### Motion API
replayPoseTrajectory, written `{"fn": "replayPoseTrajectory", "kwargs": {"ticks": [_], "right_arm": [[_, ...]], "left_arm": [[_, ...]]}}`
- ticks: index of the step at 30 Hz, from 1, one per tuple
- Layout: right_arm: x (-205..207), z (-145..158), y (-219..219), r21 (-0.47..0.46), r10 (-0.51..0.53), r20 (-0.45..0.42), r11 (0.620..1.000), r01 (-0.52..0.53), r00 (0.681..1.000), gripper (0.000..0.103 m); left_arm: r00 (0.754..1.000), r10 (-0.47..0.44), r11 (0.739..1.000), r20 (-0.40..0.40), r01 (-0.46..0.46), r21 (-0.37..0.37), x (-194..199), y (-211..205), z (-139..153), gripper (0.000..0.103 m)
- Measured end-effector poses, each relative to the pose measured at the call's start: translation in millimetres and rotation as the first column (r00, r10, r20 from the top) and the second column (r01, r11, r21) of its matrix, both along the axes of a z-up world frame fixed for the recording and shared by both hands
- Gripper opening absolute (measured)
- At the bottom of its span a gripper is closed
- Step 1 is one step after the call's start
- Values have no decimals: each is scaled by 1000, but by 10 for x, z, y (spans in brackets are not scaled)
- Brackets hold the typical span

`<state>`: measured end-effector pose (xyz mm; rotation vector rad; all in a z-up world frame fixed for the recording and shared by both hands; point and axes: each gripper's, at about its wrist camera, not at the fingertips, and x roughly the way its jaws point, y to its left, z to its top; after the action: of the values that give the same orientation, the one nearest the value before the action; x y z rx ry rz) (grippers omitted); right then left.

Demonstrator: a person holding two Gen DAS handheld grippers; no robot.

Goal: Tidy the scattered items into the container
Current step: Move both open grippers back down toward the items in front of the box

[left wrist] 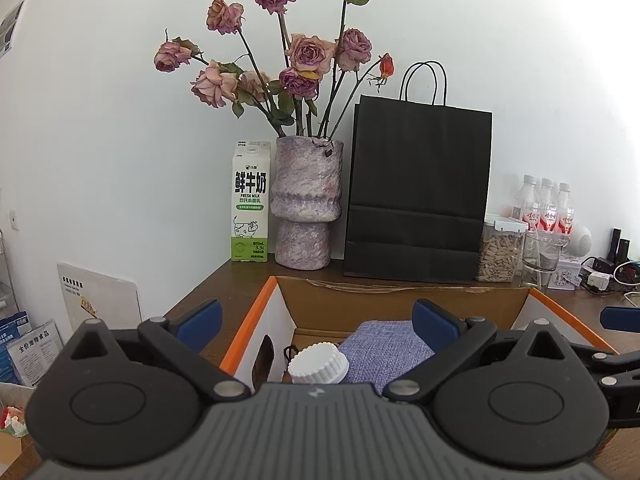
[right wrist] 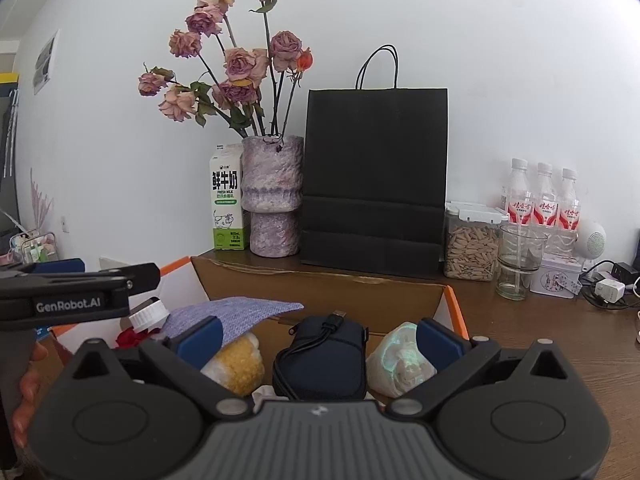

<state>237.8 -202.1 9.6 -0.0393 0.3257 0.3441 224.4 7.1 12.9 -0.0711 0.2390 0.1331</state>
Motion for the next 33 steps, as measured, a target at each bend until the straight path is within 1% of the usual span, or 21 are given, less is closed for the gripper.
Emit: {"fn": "replayPoseTrajectory", "kwargs": {"ticks": [7,12,17,22,27,30,33], "right_arm": [[-73,21,-7,6,-10,7,1000,10,1000,103],[-114,11,0,-6,-1,10,1000,1,1000,103],[-181,15,-28,-2,10,15,1000,-10,1000,103],[-328,20,-72,2,43,29,999,-43,999,103],[-560,-28,-58,-39,91,60,995,-89,994,103],[-666,-93,-59,-58,117,52,992,-114,992,103],[-760,-150,-66,-66,153,37,986,-150,988,103]], "left_arm": [[1000,9,1000,-13,-9,-9,-13,32,-23,103],[1000,12,1000,-17,-12,-21,-31,60,-34,103],[1000,-1,999,13,2,-54,-119,75,-33,103],[999,-10,999,48,12,-32,-251,16,-36,103],[996,-30,999,83,31,-9,-448,-26,-75,103],[996,-29,1000,83,28,12,-565,-33,-115,103],[997,-26,1000,76,26,7,-680,-3,-161,103]]}}
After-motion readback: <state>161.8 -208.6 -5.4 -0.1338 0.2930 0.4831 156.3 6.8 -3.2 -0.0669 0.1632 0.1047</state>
